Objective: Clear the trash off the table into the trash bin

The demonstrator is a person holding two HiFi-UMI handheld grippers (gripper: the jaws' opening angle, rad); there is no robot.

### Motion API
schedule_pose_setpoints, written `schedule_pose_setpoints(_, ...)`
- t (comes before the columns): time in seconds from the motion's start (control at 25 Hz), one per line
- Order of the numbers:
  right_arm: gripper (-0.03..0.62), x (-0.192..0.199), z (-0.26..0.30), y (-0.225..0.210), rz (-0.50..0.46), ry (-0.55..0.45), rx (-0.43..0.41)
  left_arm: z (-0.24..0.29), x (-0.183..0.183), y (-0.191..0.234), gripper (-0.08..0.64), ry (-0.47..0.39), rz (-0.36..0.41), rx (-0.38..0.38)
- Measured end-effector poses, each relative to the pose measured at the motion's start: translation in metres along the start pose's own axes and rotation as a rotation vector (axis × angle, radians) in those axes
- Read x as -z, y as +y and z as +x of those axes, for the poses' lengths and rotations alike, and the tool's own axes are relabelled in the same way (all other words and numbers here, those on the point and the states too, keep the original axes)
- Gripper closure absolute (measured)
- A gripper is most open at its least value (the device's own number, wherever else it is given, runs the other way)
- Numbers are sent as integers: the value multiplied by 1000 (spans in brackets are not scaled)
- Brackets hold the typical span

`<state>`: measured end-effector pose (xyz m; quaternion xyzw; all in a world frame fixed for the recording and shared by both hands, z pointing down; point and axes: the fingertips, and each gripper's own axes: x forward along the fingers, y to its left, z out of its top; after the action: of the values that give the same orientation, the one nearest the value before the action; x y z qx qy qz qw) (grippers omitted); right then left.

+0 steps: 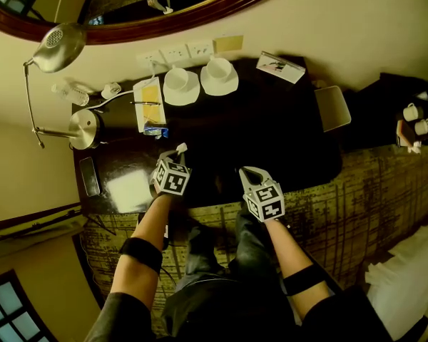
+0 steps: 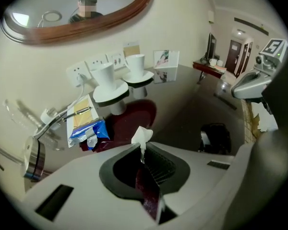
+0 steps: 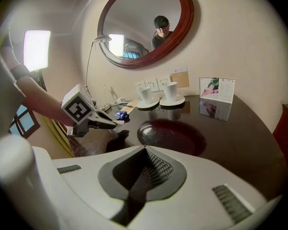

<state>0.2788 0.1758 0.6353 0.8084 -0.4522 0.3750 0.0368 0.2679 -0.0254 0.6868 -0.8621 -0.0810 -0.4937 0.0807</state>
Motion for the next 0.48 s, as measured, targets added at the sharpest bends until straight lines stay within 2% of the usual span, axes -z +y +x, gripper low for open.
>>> schedule_pose_setpoints(0.2, 589, -13, -2, 9, -27, -21, -10, -33, -23, -4, 545, -109, -62, 12)
schedule_pose_setpoints(0.48, 589, -65, -14, 46, -68, -107, -51, -131, -50, -8, 545, -379, -193, -17)
